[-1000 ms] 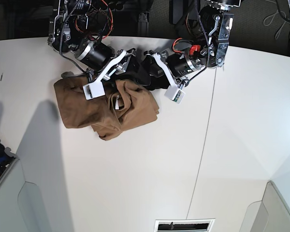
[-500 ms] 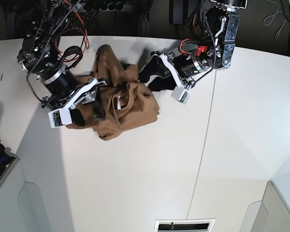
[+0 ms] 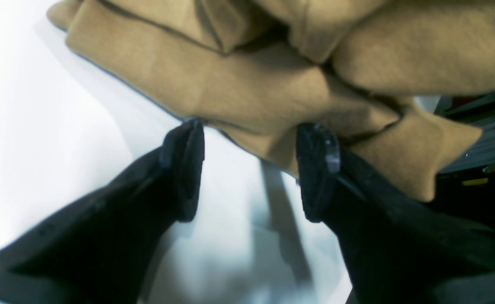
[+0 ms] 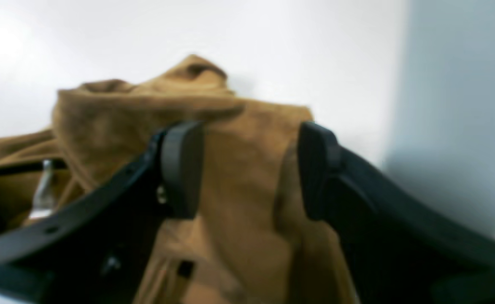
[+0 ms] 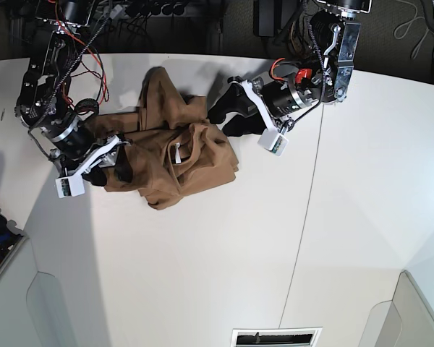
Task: Layout the t-shirt on the table in an organized manner, then fold the t-shirt properly
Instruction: 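Push the folded bundle together with both grippers, compacting it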
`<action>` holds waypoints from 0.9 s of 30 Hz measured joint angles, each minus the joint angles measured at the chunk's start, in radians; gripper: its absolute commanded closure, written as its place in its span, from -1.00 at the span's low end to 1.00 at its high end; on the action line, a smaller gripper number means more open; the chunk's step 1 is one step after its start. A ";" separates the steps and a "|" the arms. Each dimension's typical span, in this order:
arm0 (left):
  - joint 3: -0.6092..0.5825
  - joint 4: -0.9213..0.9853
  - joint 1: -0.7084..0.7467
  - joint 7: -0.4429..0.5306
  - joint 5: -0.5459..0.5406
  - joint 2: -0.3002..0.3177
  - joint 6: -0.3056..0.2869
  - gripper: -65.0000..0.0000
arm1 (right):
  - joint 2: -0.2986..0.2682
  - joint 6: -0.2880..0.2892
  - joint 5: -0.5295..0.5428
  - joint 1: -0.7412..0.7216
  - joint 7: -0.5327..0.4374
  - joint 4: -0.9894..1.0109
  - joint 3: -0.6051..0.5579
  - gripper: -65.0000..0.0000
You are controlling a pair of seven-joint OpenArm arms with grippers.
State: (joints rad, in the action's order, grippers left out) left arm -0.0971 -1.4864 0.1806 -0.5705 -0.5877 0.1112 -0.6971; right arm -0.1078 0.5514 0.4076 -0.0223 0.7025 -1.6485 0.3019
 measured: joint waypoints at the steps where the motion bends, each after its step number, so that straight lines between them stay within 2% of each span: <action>1: 0.000 0.000 0.000 0.000 0.000 0.000 0.000 -0.15 | 0.000 0.000 0.011 0.000 0.002 0.010 -0.006 -0.06; 2: 0.000 0.000 0.000 0.000 0.000 0.000 0.000 -0.15 | 0.000 0.000 0.015 0.000 0.006 0.020 -0.011 -0.02; 4: 0.000 0.000 0.000 0.000 0.000 0.000 0.000 -0.15 | 0.000 0.000 0.028 0.000 0.017 0.031 -0.021 0.27; 7: 0.000 0.000 0.000 0.000 0.000 0.000 0.000 -0.15 | 0.000 0.002 0.067 0.000 0.062 0.032 -0.023 1.00; 15: 0.000 0.000 0.000 0.000 0.000 0.000 0.000 -0.15 | 0.000 0.016 0.222 0.013 0.143 0.011 -0.023 1.00; 20: 0.000 0.000 0.002 0.011 0.004 0.000 0.000 -0.15 | 0.001 0.031 0.310 0.116 0.175 -0.106 -0.023 1.00; 27: 0.000 0.000 0.004 0.022 0.008 0.000 0.000 -0.15 | 0.089 0.040 0.345 0.271 0.182 -0.294 -0.023 1.00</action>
State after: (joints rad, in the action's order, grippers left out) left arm -0.0967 -1.4868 0.1848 -0.5484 -0.5793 0.1112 -0.6971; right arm -0.0193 0.5911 0.7528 0.2489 0.8841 -1.9423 0.2790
